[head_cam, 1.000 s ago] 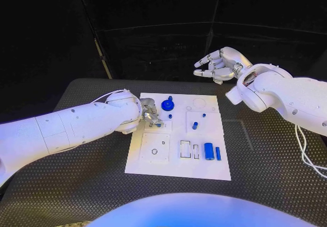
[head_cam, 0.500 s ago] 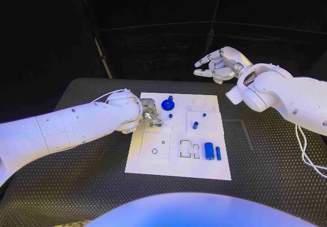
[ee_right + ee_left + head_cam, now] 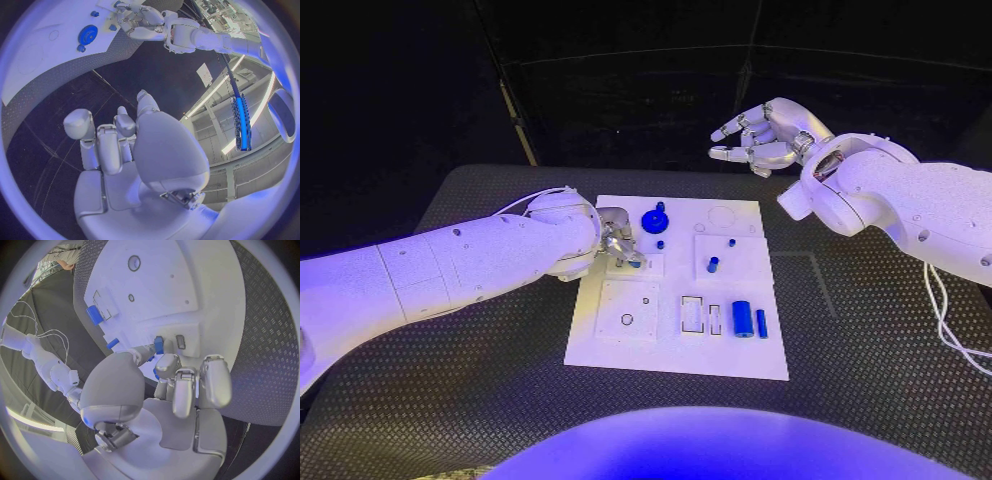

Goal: Assemble the parts on the task board

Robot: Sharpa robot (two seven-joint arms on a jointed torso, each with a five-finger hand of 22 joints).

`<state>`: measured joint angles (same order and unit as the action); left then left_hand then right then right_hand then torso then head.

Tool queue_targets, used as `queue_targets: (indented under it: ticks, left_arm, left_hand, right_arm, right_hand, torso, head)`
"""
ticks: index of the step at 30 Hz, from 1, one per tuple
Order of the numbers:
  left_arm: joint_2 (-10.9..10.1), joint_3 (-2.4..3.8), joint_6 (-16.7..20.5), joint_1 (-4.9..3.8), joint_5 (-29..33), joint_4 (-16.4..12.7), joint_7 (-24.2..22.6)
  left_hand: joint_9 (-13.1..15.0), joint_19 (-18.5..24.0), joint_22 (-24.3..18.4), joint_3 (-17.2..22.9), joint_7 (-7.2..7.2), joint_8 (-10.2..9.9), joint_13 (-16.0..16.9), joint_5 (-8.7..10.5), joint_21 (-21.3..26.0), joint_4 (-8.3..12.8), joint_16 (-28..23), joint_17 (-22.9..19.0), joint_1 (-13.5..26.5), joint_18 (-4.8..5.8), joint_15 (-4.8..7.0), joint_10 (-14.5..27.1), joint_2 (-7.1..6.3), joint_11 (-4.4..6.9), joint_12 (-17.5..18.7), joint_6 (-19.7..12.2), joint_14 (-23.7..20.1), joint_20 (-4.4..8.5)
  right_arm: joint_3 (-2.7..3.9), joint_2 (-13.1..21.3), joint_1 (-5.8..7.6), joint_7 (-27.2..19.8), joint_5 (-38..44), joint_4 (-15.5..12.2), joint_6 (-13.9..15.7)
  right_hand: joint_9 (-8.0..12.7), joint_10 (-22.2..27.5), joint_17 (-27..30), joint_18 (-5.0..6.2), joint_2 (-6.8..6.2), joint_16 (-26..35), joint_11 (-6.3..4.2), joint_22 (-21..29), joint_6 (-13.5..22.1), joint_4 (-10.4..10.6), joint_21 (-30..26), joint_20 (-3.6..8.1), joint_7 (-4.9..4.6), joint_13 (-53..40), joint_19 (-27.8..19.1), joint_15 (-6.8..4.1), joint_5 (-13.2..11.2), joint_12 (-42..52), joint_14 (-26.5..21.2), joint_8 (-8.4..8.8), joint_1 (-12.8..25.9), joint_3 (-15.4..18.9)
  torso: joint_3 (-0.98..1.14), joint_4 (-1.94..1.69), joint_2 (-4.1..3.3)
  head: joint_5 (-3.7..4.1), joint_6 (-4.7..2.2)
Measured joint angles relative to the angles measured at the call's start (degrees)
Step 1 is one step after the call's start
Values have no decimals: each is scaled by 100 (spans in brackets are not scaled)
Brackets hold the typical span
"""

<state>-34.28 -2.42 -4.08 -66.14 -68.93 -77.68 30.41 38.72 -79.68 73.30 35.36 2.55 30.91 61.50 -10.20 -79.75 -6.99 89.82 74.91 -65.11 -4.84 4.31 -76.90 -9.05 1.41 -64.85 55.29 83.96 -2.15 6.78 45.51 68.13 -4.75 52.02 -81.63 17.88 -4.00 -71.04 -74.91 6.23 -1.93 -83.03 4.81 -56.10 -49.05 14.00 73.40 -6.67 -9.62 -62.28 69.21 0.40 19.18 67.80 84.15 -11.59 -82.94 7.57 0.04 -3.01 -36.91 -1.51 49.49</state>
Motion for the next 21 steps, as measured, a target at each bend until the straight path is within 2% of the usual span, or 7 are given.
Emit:
queue_targets:
  ticks: [8,10,21]
  left_arm:
    - [35,3,-60,-7,-6,51,1]
    - [45,3,-76,-7,-7,69,1]
    - [94,8,-141,-14,-7,145,-5]
  left_hand:
    - [18,-19,15,32,-53,41,71,0,0,63,0,0,128,0,16,-33,-11,32,-61,51,16,19]
    - [24,-20,23,126,-61,66,94,1,0,157,0,0,195,0,33,-54,-24,53,-106,59,8,20]
    - [35,-38,51,159,-83,96,156,1,0,189,0,0,305,0,41,-92,-12,74,-152,82,1,38]
  right_arm:
    - [0,-3,0,-9,0,5,-2]
    - [0,-5,0,-11,0,8,-2]
    - [0,-11,0,-17,0,13,-3]
  right_hand:
    - [0,0,0,0,0,0,0,0,0,0,0,0,0,0,0,0,0,0,0,0,0,0]
    - [0,0,0,0,0,0,0,1,0,0,0,0,0,0,0,0,0,0,0,0,0,0]
    - [0,0,0,0,0,0,0,18,0,0,0,0,0,8,0,0,0,0,0,0,0,0]
  torso:
    - [0,3,3]
    - [-1,3,3]
    - [-3,-1,3]
  head:
    - [8,8]
    - [13,9]
    - [21,10]
